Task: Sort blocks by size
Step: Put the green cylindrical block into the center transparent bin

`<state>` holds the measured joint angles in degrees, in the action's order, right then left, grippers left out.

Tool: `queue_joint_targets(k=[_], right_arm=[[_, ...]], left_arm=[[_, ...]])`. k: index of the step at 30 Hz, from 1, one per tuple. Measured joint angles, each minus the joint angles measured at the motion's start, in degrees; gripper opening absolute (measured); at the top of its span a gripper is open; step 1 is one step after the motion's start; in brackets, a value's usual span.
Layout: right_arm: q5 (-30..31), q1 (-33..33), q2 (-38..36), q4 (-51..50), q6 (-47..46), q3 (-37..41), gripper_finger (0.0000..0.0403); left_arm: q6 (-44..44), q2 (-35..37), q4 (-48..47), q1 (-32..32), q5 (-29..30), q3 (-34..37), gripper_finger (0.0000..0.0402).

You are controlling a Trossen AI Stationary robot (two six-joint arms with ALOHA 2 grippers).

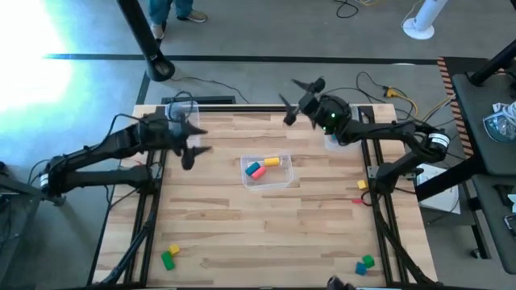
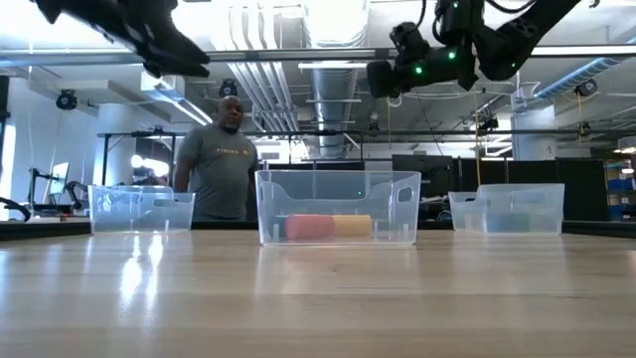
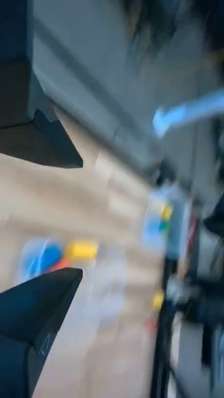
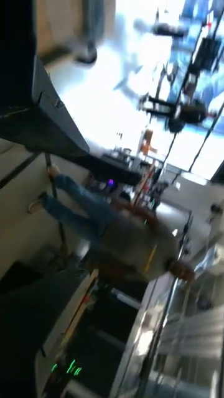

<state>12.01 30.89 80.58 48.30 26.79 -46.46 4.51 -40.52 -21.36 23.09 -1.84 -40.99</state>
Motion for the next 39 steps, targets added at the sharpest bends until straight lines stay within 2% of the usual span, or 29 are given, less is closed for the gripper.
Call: queue_joint_targets(k=[5,11,17,21,24,28,31,36,39], right_arm=[[1.99,-6.74,-0.16,-0.19,1.66,0.02,0.0315],[3.63,-13.04,-0.24,-0.26,1.15,0.07,0.0325],[4.57,-17.67,-0.31,-2.09,-0.10,0.08,0.0326],[4.57,-20.40,-0.35,-3.16,-0.19,0.09,0.0327],[4.57,-22.20,-0.35,-4.19,-0.27,0.09,0.0332],[4.57,-23.75,-0.35,-5.03,-1.85,0.09,0.0336],[4.57,-24.46,-0.35,-5.84,-3.13,0.09,0.0338],[4.59,-25.44,-0.35,-9.74,-4.89,0.11,0.0335],[4.57,-25.88,-0.35,-12.00,-5.82,0.16,0.0332]], left_arm=[[-10.82,-0.64,-15.70,-6.90,-3.32,-3.93,0.0288],[-31.55,-0.49,-28.28,-24.13,-3.81,-5.49,0.0292],[-58.76,-0.85,-28.55,-47.09,-1.07,-2.61,0.0290],[-75.01,-3.57,-27.36,-61.33,6.49,-0.93,0.0290],[-84.76,-7.65,-23.24,-69.44,10.92,0.03,0.0290],[-93.94,-15.15,-19.29,-74.83,12.13,0.25,0.0290],[-96.60,-21.03,-18.57,-76.88,11.04,-0.89,0.0290],[-96.75,-28.51,-20.35,-77.53,5.77,-4.28,0.0290],[-95.91,-32.48,-22.12,-77.55,-0.68,-6.65,0.0290]])
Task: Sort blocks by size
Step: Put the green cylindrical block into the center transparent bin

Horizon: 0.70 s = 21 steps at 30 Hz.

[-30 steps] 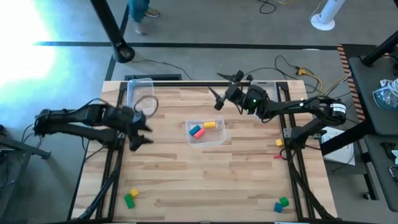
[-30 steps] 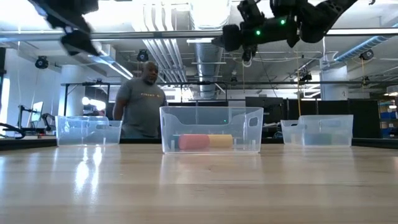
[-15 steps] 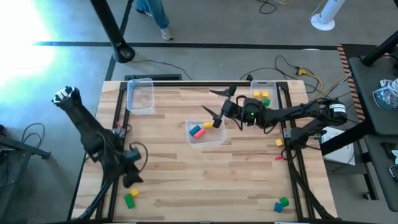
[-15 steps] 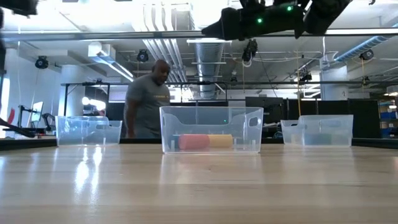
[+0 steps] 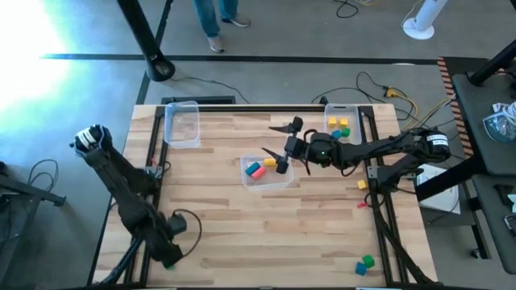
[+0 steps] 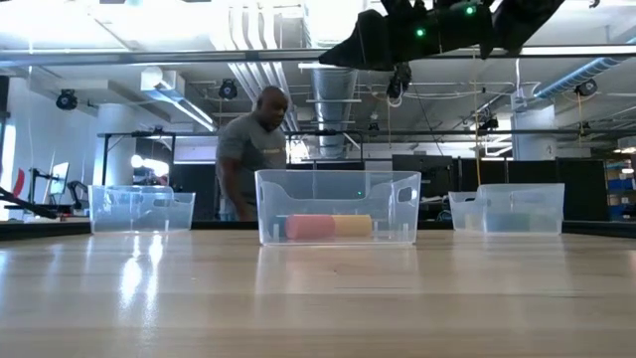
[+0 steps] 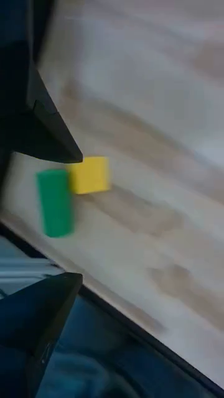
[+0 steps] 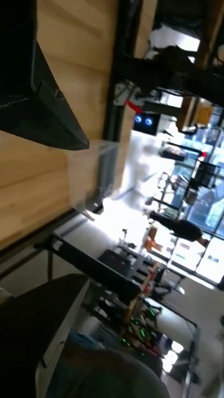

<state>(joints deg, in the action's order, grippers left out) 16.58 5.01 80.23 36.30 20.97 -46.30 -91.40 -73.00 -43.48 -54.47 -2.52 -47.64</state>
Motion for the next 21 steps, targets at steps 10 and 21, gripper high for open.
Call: queue_joint_targets(k=[10,21], right_arm=[[0.04,-0.13,0.00,-0.03,1.75,-0.10,0.0342],[-0.03,-0.39,0.00,-0.05,0.07,-0.18,0.0337]], left_arm=[[3.30,-13.46,-3.17,-0.56,-8.76,-10.74,0.0290],[-2.76,-21.58,-4.47,-3.64,-9.65,-16.82,0.0290]])
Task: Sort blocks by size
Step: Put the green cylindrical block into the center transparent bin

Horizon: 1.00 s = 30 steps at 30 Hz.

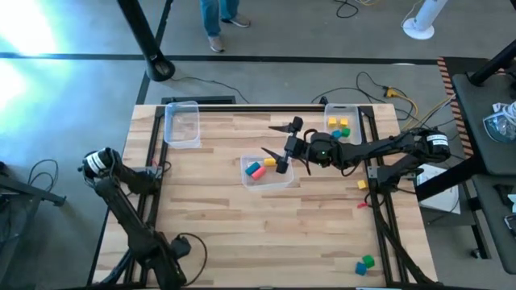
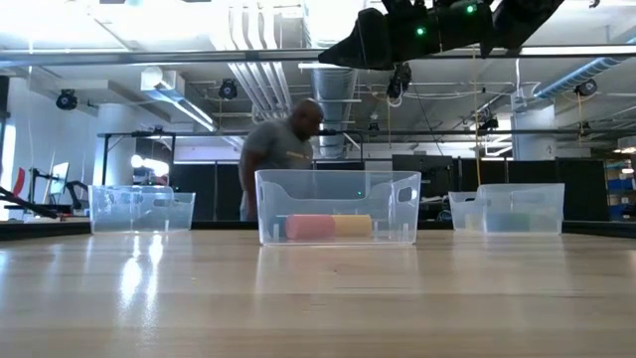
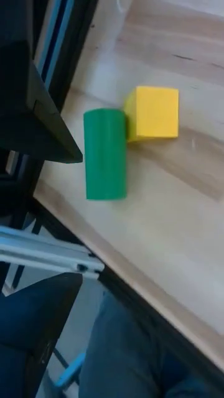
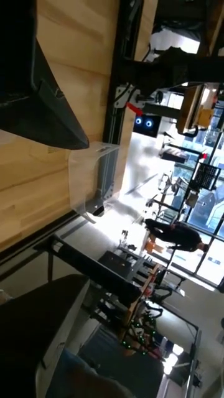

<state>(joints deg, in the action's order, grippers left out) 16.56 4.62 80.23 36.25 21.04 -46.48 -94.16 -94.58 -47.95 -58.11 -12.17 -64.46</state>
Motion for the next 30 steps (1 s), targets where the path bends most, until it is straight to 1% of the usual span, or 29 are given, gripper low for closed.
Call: queue_joint_targets(k=[5,8,11,14,18,25,30], right_arm=[[0.00,0.00,0.00,-0.44,0.02,0.00,0.0350],[0.00,0.00,0.00,-0.95,0.05,0.00,0.0355],[0.00,0.00,0.00,-1.57,0.17,0.00,0.0357],[0.03,0.00,0.00,-1.71,0.94,0.00,0.0357],[0.53,0.02,0.00,-1.39,1.01,0.00,0.0357],[0.59,0.00,0.00,-1.77,-0.92,0.00,0.0357],[0.61,0.00,0.00,-3.32,-4.19,0.00,0.0357]], left_arm=[[-1.01,1.30,0.38,0.46,-1.23,2.21,0.0293],[-3.64,2.93,0.33,0.46,-2.41,3.73,0.0299],[-5.57,3.56,0.56,0.42,-2.41,3.76,0.0305],[-6.65,3.50,0.94,0.62,-1.36,2.77,0.0308],[-7.75,2.72,0.83,0.85,2.79,2.58,0.0309],[-7.70,2.58,0.80,-0.77,1.98,2.71,0.0310],[-7.22,2.60,0.73,-1.80,1.56,3.86,0.0322]])
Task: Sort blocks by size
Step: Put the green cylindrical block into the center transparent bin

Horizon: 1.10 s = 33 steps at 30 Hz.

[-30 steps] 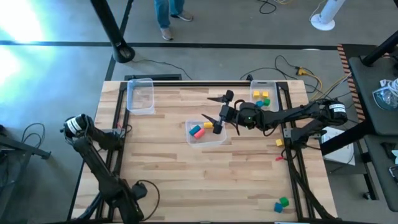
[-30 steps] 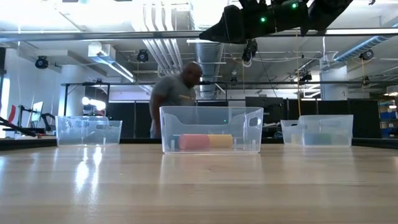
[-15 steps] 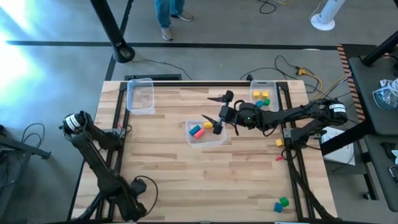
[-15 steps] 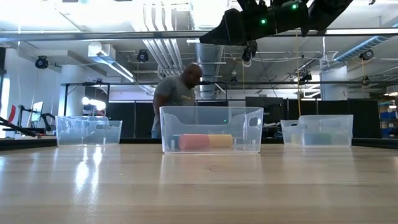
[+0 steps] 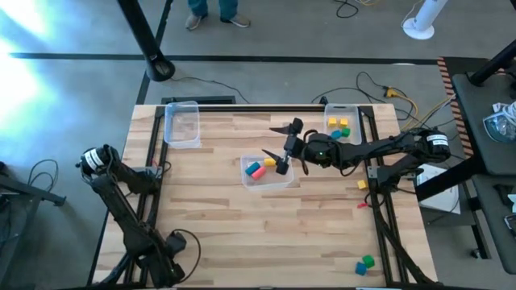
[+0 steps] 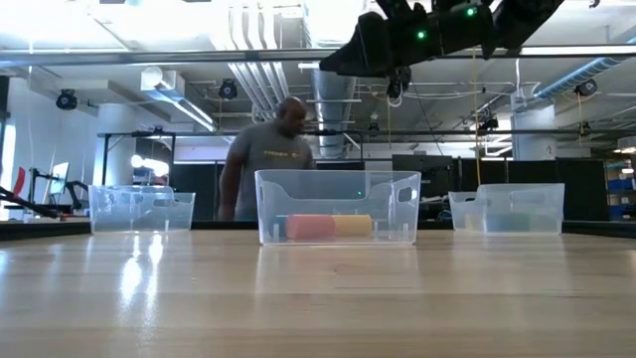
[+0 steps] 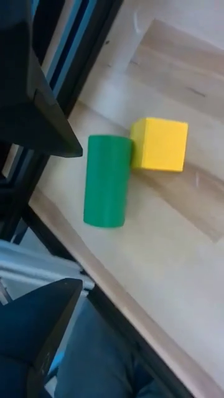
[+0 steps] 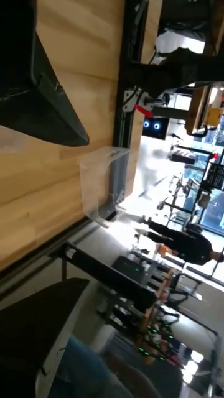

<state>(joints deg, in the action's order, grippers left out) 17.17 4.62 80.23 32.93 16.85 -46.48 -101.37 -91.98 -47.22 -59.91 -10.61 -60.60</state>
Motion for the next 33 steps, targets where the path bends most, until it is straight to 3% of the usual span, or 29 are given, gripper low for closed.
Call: queue_joint_targets(k=[8,33], right_arm=[[0.00,-0.11,0.00,-1.73,-2.32,-0.09,0.0357],[0.02,-0.24,0.00,-2.96,-1.89,-0.15,0.0357]], left_arm=[[-0.17,0.07,0.19,-0.57,0.00,1.01,0.0340],[-0.29,0.15,6.13,-0.80,-1.35,7.18,0.0341]])
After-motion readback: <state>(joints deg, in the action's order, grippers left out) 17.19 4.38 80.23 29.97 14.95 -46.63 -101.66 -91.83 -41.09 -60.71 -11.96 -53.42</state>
